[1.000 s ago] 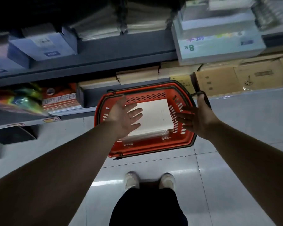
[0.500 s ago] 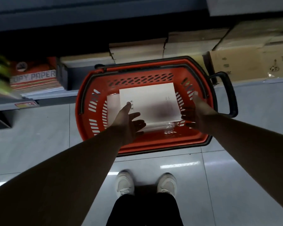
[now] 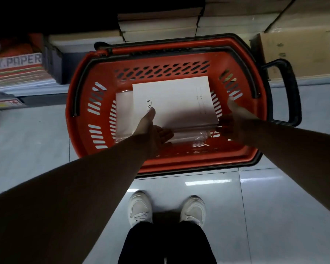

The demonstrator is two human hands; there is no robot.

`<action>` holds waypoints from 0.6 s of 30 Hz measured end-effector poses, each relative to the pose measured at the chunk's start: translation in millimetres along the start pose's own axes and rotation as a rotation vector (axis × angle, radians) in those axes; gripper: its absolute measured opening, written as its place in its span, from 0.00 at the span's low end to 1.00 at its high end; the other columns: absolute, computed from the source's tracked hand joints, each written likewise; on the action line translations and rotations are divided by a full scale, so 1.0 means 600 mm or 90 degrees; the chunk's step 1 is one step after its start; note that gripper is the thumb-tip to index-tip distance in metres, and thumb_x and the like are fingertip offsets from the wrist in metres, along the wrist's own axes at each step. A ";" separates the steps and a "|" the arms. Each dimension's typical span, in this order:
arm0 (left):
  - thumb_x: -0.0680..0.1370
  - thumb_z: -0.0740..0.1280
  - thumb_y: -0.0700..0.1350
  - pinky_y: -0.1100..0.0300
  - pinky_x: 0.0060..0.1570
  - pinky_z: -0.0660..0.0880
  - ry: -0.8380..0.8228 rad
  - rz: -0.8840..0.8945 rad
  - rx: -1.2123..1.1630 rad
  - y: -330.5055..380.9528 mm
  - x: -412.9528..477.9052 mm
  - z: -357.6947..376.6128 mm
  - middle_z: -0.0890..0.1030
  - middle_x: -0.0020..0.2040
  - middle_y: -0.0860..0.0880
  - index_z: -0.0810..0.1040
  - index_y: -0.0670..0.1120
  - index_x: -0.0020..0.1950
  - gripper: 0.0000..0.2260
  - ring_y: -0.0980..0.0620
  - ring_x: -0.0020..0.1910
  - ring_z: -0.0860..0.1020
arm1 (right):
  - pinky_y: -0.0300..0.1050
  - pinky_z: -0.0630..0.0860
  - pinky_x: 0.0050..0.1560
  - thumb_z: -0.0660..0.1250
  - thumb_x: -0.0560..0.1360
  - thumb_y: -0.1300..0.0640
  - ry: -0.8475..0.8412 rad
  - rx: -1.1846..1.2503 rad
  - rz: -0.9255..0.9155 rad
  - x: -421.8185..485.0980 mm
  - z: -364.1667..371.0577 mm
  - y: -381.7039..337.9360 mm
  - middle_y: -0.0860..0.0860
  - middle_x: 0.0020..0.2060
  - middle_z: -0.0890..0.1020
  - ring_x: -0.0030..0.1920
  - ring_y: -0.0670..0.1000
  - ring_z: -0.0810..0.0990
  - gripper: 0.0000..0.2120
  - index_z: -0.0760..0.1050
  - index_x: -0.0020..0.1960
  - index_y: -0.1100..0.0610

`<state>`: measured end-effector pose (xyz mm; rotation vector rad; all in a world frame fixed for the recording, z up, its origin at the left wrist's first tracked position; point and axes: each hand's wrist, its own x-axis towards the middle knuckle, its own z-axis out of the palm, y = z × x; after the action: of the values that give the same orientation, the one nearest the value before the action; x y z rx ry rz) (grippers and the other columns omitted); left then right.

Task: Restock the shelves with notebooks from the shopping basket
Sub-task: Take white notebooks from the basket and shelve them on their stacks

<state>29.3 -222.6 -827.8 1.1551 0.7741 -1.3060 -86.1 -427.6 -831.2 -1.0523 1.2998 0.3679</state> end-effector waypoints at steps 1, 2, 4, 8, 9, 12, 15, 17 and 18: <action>0.79 0.56 0.64 0.47 0.69 0.65 0.005 -0.007 0.016 0.003 0.002 -0.001 0.69 0.71 0.37 0.54 0.33 0.77 0.40 0.42 0.67 0.72 | 0.50 0.76 0.46 0.52 0.78 0.34 0.006 -0.017 -0.001 0.004 0.000 -0.001 0.56 0.58 0.80 0.55 0.56 0.79 0.30 0.69 0.68 0.55; 0.79 0.57 0.63 0.46 0.66 0.66 0.010 -0.011 0.023 0.006 0.004 -0.002 0.72 0.69 0.37 0.56 0.32 0.75 0.39 0.43 0.63 0.75 | 0.51 0.76 0.49 0.52 0.79 0.34 0.023 -0.038 -0.006 0.006 0.000 -0.004 0.55 0.59 0.79 0.57 0.56 0.79 0.30 0.68 0.69 0.56; 0.80 0.58 0.62 0.47 0.61 0.69 0.026 -0.010 0.020 0.008 0.009 -0.006 0.77 0.61 0.38 0.62 0.32 0.72 0.35 0.44 0.55 0.78 | 0.53 0.75 0.57 0.55 0.79 0.37 0.101 -0.069 -0.043 0.011 0.007 -0.012 0.56 0.63 0.77 0.61 0.57 0.77 0.29 0.67 0.70 0.57; 0.81 0.60 0.56 0.49 0.57 0.69 0.061 0.001 -0.011 0.004 0.016 -0.010 0.81 0.57 0.41 0.71 0.37 0.65 0.23 0.46 0.51 0.80 | 0.50 0.76 0.59 0.65 0.79 0.51 0.145 0.019 -0.082 0.023 0.025 -0.034 0.56 0.60 0.78 0.58 0.55 0.78 0.21 0.70 0.67 0.60; 0.81 0.60 0.54 0.50 0.57 0.69 0.060 0.010 -0.025 0.003 0.019 -0.009 0.81 0.56 0.42 0.72 0.38 0.63 0.20 0.47 0.50 0.80 | 0.47 0.79 0.53 0.67 0.78 0.53 0.145 -0.013 -0.087 0.026 0.025 -0.038 0.56 0.54 0.80 0.51 0.53 0.80 0.18 0.72 0.64 0.61; 0.81 0.61 0.51 0.50 0.58 0.69 0.024 0.036 -0.008 0.012 0.023 0.003 0.80 0.57 0.45 0.72 0.43 0.63 0.15 0.48 0.50 0.80 | 0.39 0.80 0.37 0.68 0.77 0.57 0.092 -0.058 -0.059 0.029 0.023 -0.055 0.54 0.47 0.80 0.42 0.49 0.80 0.14 0.74 0.59 0.63; 0.81 0.61 0.52 0.50 0.57 0.69 0.015 0.061 0.030 0.027 0.026 0.024 0.80 0.59 0.45 0.70 0.45 0.66 0.17 0.48 0.51 0.80 | 0.35 0.76 0.26 0.65 0.78 0.59 0.031 -0.075 -0.019 0.025 0.022 -0.070 0.54 0.43 0.78 0.40 0.48 0.80 0.04 0.74 0.51 0.60; 0.81 0.62 0.52 0.50 0.58 0.70 0.017 0.082 0.032 0.037 0.027 0.038 0.80 0.60 0.44 0.69 0.44 0.67 0.18 0.48 0.51 0.80 | 0.36 0.76 0.25 0.64 0.78 0.61 0.009 -0.057 -0.015 0.026 0.025 -0.078 0.53 0.39 0.77 0.38 0.47 0.78 0.02 0.74 0.48 0.59; 0.81 0.62 0.52 0.49 0.60 0.70 0.013 0.088 0.030 0.040 0.026 0.043 0.80 0.59 0.44 0.70 0.45 0.66 0.16 0.48 0.51 0.81 | 0.36 0.76 0.25 0.63 0.78 0.61 -0.014 -0.051 -0.013 0.024 0.025 -0.077 0.52 0.36 0.75 0.35 0.46 0.77 0.03 0.73 0.46 0.59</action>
<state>50.9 -254.7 -830.2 1.2386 0.6685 -1.2043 -38.4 -444.4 -826.1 -1.1245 1.2622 0.4176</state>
